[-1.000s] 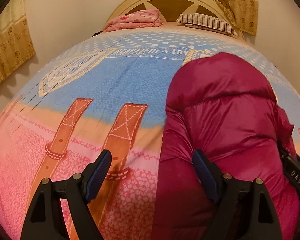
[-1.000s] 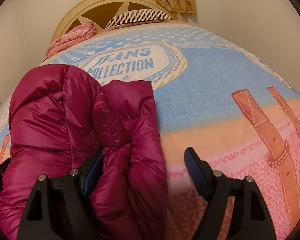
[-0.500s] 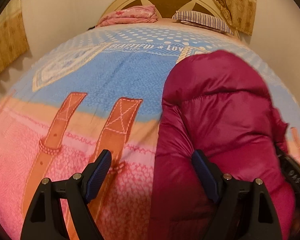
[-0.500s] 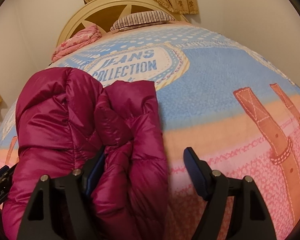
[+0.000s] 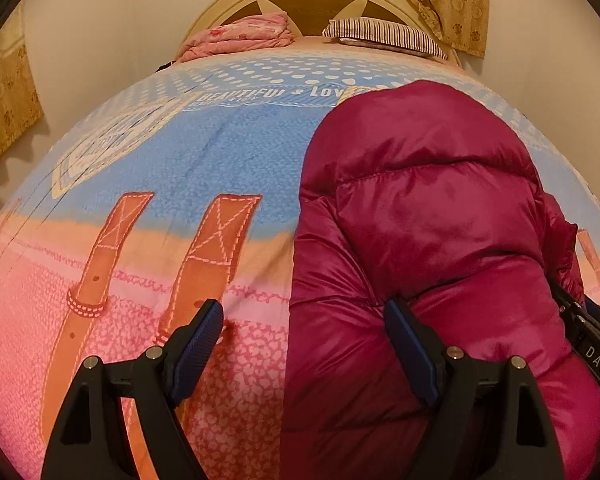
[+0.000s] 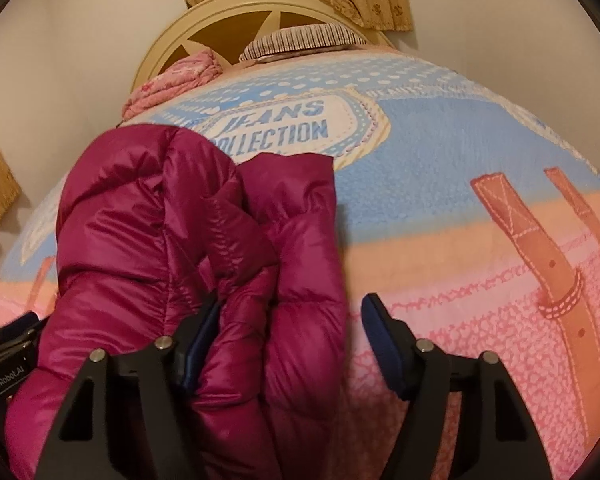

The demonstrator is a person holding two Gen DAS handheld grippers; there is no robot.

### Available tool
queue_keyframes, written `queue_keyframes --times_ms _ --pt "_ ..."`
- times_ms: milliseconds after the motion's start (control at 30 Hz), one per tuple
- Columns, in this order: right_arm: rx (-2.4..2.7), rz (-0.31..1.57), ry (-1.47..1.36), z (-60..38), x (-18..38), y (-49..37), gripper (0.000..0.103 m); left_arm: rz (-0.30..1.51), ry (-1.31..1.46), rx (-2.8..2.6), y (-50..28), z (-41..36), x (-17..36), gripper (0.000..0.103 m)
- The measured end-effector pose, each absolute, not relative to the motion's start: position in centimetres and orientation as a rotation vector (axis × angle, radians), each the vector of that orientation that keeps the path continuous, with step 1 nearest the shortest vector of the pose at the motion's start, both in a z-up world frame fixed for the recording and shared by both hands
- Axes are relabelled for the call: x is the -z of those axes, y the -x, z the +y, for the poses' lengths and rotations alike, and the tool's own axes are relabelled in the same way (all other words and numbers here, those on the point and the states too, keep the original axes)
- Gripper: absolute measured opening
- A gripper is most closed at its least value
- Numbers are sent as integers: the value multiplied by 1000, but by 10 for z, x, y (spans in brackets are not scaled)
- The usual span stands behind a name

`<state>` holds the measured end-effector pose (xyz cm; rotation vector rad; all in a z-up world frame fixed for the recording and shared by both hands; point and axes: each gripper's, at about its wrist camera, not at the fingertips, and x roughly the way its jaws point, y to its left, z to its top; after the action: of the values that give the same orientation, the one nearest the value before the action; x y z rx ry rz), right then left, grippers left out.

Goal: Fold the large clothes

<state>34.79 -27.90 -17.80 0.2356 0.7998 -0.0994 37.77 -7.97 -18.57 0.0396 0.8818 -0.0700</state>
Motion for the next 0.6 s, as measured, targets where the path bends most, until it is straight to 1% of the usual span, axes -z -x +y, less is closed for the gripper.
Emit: queue_keyframes --times_ms 67,133,167,233,267,300,400,500,567,600 --pt "106 808 -217 -277 178 -349 67 882 -39 92 -377 -81 187 77" --pt "96 812 -213 -275 179 -350 62 870 -58 123 -374 -86 187 61" --pt "88 813 -213 -275 179 -350 60 862 -76 138 -372 -90 186 51" --pt "79 815 -207 -273 179 -351 55 848 -109 165 -369 -98 185 39" --pt "75 816 -202 -272 179 -351 54 838 -131 166 -367 -102 185 35" --pt "69 815 -195 -270 179 -351 51 832 -143 168 -366 -104 185 33" --pt "57 817 -192 -269 180 -351 47 828 -137 175 -366 -103 186 31" --pt "44 816 -204 -270 181 -352 44 813 -151 182 -365 -104 185 26" --pt "31 809 -203 -269 180 -352 38 801 -165 181 -363 -105 183 16" --pt "26 803 -201 -268 179 -351 35 797 -168 179 -362 -105 182 14"
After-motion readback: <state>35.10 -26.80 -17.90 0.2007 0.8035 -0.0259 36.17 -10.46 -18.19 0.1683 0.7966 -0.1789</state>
